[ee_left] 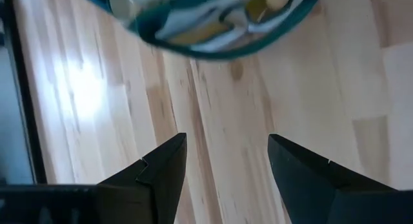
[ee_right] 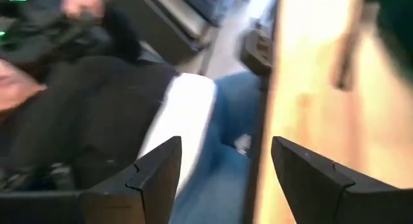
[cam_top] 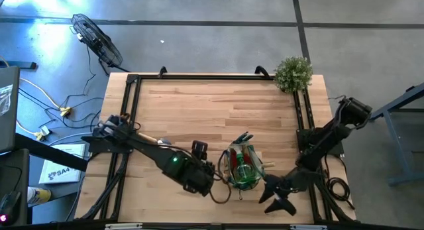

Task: Pick & Place Garden tools in Gardening bag
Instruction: Adjust the gardening bag

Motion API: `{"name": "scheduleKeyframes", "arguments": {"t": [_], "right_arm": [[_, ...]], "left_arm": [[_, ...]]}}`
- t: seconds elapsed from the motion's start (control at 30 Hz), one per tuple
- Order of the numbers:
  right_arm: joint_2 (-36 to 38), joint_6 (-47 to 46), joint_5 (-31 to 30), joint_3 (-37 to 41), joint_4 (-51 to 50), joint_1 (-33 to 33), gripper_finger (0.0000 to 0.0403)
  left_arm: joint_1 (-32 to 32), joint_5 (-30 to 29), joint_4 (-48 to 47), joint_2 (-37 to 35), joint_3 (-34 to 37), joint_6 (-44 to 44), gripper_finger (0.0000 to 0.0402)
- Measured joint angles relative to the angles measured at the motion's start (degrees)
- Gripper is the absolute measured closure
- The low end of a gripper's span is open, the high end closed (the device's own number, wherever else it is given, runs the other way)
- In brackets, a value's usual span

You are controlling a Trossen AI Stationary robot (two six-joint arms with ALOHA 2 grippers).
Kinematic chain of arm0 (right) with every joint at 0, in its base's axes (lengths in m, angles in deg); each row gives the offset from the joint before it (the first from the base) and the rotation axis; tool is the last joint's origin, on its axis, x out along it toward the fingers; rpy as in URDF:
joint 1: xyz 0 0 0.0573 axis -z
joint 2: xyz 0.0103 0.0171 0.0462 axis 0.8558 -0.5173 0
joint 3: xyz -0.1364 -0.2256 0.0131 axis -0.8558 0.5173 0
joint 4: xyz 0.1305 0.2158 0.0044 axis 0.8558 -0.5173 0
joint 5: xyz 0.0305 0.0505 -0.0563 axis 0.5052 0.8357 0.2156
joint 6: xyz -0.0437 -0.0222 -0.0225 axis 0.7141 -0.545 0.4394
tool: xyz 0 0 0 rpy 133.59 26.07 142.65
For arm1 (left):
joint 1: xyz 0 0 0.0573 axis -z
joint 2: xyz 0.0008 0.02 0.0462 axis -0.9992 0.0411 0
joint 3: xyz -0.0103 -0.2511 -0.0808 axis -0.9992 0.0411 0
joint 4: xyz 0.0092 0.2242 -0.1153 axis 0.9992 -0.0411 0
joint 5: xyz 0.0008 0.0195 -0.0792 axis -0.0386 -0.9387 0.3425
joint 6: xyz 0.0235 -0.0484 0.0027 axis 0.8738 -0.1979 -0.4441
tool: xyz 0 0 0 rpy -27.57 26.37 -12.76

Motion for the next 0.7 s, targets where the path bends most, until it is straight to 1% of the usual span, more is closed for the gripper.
{"name": "scheduleKeyframes", "arguments": {"t": [0.1, 0.2, 0.37, 0.57, 0.7], "right_arm": [[-0.1, -2.0, -0.4, 0.0, -4.3, 2.0, 0.0172], [-0.1, -2.3, -2.5, 0.0, -7.8, 4.0, 0.0172], [-0.1, -0.9, -2.7, 0.0, -8.9, 6.8, 0.0172], [-0.1, -0.8, -3.1, 0.0, -10.1, 7.5, 0.0172], [0.0, -1.3, -6.0, 0.0, -13.5, 7.5, 0.0172]], "left_arm": [[-0.5, 1.0, -2.6, 0.3, 0.0, -1.7, 0.0193], [-0.7, 0.9, -3.9, 0.8, 0.0, -3.2, 0.0193], [-0.7, 2.9, -4.6, 0.8, 0.0, -4.8, 0.0193], [-0.7, 5.5, -4.5, 0.8, 0.0, -5.8, 0.0193], [-0.7, 6.1, -4.5, 0.8, 0.0, -6.3, 0.0193]]}}
